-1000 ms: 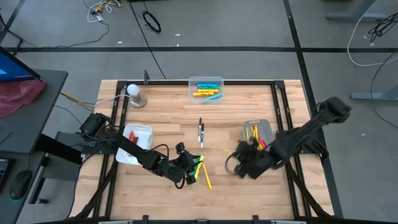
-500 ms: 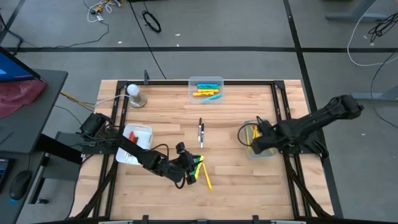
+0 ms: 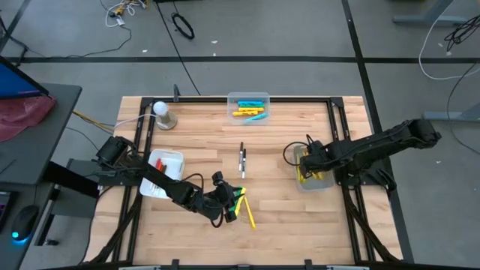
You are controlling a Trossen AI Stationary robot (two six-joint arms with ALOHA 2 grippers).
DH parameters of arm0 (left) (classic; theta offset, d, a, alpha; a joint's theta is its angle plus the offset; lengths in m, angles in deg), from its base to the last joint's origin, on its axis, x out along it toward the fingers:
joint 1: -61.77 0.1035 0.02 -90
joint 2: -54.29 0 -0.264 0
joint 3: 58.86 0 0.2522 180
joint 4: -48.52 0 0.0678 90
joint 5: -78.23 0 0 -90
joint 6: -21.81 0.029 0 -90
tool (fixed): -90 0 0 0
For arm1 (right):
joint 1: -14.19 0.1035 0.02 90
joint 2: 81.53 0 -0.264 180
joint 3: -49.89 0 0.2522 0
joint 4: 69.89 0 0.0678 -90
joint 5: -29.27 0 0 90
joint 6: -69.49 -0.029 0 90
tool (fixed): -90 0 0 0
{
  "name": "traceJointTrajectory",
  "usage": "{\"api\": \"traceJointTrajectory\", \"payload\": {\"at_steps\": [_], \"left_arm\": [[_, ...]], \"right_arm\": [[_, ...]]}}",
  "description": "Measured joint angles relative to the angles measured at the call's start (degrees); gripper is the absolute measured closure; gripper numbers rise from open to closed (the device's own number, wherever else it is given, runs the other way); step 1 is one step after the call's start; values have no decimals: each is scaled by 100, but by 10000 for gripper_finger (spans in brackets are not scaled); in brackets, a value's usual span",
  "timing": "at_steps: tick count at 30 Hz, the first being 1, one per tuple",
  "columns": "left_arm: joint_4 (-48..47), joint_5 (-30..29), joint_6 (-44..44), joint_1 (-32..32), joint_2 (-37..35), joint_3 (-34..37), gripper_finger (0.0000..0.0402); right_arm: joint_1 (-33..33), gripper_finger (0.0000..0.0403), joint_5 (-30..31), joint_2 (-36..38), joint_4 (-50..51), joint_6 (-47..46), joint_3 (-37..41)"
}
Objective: Pick & Place Markers
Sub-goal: Put the green highlighter pen into the transparent bin
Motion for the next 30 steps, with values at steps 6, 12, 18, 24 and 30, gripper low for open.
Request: {"api": "traceJointTrajectory", "payload": {"at_steps": [6, 12, 18, 24, 30], "left_arm": [[0, -1, -2, 0, 0, 0, 305], [0, 1, -69, 0, 0, 0, 305], [-4, -264, -497, 0, 0, 0, 305], [-108, -886, -1120, 188, 0, 0, 305], [-223, 140, -1615, 866, 0, 0, 305]], "right_arm": [[30, 255, 246, 0, -221, 628, -169], [504, 220, 672, 2, -598, 1153, -716], [1479, 216, 1355, 4, -1944, 1881, -1265], [2501, 216, 2384, -225, -5355, 3785, -1019], [2980, 215, 2344, -899, -7923, 5162, -422]]}}
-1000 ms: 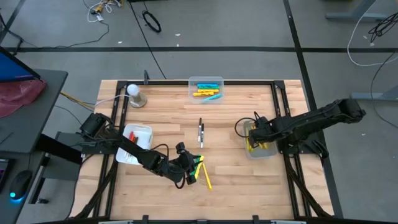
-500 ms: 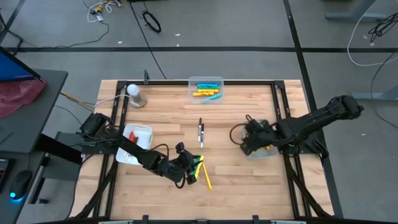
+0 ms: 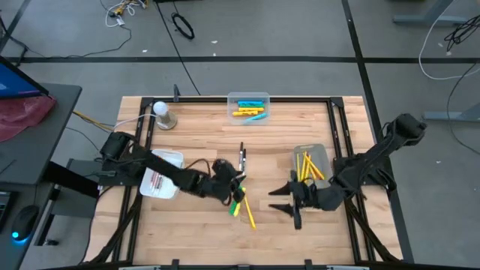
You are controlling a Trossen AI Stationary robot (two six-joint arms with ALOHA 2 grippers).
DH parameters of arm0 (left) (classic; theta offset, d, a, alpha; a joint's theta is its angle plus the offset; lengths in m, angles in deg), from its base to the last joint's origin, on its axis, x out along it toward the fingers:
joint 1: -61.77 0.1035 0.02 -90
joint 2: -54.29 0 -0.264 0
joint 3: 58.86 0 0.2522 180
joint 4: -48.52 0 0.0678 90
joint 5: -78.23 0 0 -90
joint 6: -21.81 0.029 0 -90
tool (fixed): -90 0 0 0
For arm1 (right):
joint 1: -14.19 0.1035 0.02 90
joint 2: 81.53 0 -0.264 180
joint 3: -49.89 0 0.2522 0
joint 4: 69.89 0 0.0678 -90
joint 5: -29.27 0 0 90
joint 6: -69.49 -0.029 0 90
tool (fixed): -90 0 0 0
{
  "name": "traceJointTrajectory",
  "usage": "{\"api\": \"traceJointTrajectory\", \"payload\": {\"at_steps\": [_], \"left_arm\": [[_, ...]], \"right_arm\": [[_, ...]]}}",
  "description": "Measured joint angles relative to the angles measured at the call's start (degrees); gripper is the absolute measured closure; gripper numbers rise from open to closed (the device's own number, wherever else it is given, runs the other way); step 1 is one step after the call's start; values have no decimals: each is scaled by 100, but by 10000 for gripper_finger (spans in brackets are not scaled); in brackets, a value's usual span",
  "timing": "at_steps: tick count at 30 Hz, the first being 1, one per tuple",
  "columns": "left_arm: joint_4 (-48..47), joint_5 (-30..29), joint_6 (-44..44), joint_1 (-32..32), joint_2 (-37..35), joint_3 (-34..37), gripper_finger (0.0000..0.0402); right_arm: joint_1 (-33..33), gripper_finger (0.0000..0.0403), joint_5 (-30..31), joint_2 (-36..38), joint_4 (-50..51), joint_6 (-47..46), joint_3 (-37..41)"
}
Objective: Pick & Place Markers
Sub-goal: Put the green highlighter pen into the transparent bin
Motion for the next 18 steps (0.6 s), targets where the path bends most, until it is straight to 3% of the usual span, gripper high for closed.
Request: {"api": "traceJointTrajectory", "payload": {"at_steps": [5, 10, 14, 18], "left_arm": [[-388, 885, -181, 486, 2, -4, 299], [-1442, 1688, -528, 623, 2, -4, 257], [-2117, 1881, -1129, 257, 2, -2, 215], [-2148, 1477, -1786, -436, 2, 0, 192]], "right_arm": [[29, 215, -1, -494, -392, -181, 158], [17, 215, -3, -693, -316, -282, 166], [17, 215, -3, -692, -287, -281, 166], [17, 215, -1, -692, -282, -265, 166]]}}
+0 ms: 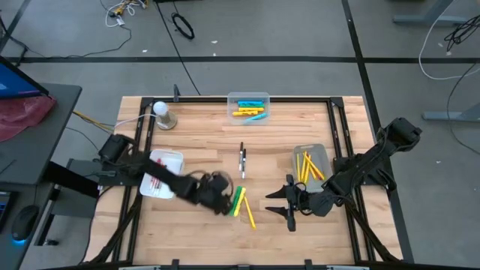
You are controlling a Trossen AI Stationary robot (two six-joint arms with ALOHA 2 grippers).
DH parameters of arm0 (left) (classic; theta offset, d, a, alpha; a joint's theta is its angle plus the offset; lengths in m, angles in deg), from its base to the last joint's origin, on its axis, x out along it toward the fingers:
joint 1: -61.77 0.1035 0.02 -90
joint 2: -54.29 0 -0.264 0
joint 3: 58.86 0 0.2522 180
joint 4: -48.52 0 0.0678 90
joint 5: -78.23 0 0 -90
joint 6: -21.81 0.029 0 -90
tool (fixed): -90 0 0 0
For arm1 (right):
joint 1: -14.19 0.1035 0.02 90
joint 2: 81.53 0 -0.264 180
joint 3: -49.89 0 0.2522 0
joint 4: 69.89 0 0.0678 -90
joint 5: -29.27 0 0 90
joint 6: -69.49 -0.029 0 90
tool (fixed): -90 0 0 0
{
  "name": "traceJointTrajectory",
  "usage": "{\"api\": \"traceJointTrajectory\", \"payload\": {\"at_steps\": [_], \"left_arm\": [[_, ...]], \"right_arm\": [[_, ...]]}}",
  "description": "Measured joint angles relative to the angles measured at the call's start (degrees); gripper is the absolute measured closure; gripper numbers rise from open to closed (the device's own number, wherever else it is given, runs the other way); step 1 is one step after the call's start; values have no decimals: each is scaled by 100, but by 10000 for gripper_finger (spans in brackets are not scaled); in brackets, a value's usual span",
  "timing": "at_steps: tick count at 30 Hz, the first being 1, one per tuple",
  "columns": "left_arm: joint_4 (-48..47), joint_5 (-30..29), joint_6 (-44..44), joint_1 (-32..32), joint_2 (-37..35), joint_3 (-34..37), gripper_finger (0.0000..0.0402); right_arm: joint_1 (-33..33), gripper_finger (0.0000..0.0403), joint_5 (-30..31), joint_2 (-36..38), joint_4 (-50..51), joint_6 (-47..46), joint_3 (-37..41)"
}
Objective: Pick & Place Markers
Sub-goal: Put the green highlighter pen into the transparent bin
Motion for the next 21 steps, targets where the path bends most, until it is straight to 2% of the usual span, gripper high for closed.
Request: {"api": "traceJointTrajectory", "payload": {"at_steps": [5, 9, 14, 21], "left_arm": [[443, -1017, -650, -783, 169, 2, 187], [695, -1616, -948, -1034, 448, 0, 191], [1187, -1675, -972, -928, 822, 0, 195], [1163, -1618, -957, -723, 846, 2, 195]], "right_arm": [[-39, 215, 4, 0, -2, 4, 0], [-109, 215, 4, 0, 2, 4, 0], [-182, 215, 5, 0, 2, 4, 0], [-181, 215, 3, 0, 8, 6, 0]]}}
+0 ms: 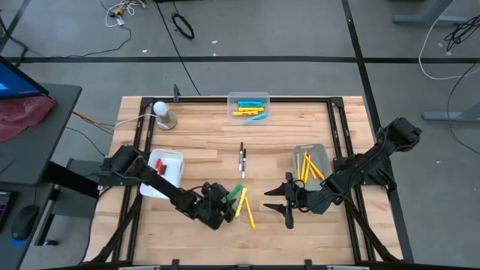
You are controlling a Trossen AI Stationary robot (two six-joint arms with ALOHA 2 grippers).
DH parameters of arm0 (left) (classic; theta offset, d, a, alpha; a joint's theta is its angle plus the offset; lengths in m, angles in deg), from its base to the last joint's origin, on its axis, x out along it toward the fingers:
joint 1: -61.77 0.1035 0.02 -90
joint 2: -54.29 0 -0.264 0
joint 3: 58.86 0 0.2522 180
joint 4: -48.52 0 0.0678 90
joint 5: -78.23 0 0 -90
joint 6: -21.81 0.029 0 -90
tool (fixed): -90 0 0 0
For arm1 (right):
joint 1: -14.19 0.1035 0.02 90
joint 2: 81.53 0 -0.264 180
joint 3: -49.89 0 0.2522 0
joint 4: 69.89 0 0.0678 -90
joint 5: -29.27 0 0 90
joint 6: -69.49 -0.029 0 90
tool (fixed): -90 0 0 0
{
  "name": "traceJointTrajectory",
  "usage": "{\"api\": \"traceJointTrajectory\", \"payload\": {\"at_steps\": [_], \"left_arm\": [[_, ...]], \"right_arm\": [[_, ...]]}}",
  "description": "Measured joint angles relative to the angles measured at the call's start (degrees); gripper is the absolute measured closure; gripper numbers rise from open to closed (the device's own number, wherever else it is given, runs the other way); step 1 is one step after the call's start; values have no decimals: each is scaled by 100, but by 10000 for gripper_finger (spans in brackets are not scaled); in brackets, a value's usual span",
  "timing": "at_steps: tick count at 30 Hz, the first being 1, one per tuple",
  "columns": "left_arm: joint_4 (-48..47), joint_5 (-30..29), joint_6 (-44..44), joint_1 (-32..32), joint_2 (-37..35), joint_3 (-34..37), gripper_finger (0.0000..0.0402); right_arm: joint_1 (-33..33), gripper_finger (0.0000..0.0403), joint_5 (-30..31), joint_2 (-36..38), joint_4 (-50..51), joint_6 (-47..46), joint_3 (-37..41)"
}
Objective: Pick & Place Markers
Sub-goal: Put the green highlighter pen into the transparent bin
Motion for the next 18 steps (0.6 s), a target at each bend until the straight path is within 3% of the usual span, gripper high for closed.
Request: {"api": "traceJointTrajectory", "payload": {"at_steps": [10, 13, 18], "left_arm": [[-417, 321, 83, 150, -24, -23, 209], [-770, 317, 88, 150, -33, -28, 241], [-1168, 299, 215, 155, -39, -33, 325]], "right_arm": [[0, 215, 1, 0, 35, 1, 0], [0, 215, 1, 0, 43, 1, 0], [0, 215, 1, 0, 154, 1, 0]]}}
